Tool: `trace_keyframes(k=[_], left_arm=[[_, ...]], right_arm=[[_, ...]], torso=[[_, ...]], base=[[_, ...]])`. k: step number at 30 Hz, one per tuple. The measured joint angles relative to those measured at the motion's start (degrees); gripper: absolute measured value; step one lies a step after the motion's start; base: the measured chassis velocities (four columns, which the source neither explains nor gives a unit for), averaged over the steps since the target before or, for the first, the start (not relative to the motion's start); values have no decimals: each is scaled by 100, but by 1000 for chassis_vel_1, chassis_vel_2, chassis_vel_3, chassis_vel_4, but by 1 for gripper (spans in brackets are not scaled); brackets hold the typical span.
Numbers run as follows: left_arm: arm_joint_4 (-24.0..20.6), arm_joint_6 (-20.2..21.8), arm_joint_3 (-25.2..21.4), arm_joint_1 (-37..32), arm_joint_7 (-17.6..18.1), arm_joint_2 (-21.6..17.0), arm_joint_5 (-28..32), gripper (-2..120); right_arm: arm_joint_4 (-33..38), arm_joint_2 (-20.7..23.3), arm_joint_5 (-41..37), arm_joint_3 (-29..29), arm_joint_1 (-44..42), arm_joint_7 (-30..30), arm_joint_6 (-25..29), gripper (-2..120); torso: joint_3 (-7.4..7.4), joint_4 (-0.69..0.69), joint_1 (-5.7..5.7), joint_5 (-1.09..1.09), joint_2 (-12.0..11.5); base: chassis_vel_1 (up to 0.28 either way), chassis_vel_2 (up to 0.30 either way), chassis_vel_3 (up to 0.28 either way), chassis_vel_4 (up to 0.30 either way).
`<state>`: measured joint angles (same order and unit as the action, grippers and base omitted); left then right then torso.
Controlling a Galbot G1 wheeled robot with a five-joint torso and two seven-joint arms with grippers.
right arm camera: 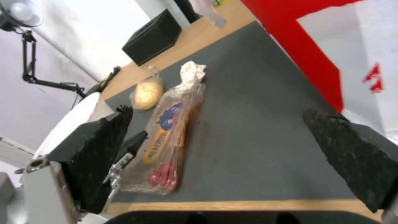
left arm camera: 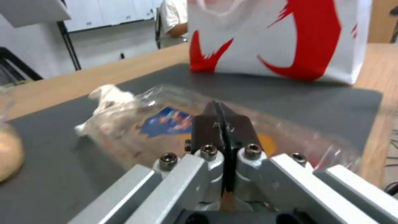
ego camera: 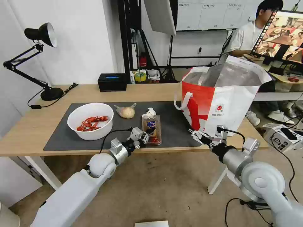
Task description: Pick up the trash from the table and place it into the takeout bag.
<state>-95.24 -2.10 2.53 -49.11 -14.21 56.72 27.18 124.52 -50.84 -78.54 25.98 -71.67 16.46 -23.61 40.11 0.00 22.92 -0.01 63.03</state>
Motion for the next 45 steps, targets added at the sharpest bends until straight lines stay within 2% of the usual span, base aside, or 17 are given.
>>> trace_keyframes(k=[7, 12, 19, 29, 38, 45], left_arm=[[40, 0, -84, -44, -9, -79, -48, 0], [19, -15, -157, -166, -73, -134, -73, 0], [-17, -34, -177, -224, -154, -100, -112, 0], [-68, -55, -206, -241, -147, -115, -124, 0], [-92, -70, -210, -258, -24, -148, -86, 0], [-101, -108, -201, -295, -20, -131, -77, 0]], right_arm=[[-211, 45, -219, -315, 426, -19, -13, 100], [-673, -32, -522, -975, 1279, 34, -234, 100], [-1202, -231, -652, -1467, 1948, 182, -383, 100], [-1557, -430, -741, -1819, 2346, 245, -595, 100], [-1890, -749, -1083, -2047, 2801, 690, -1149, 100], [-2191, -1056, -1296, -2187, 3165, 1037, -1231, 100]], torso=[[0, 0, 0, 0, 0], [0, 1, 0, 0, 0], [0, 1, 0, 1, 0], [0, 0, 0, 0, 0], [0, 1, 0, 0, 0], [0, 1, 0, 0, 0]], base=[[0, 0, 0, 0], [0, 0, 0, 0], [0, 0, 0, 0], [0, 0, 0, 0], [0, 0, 0, 0], [0, 0, 0, 0]])
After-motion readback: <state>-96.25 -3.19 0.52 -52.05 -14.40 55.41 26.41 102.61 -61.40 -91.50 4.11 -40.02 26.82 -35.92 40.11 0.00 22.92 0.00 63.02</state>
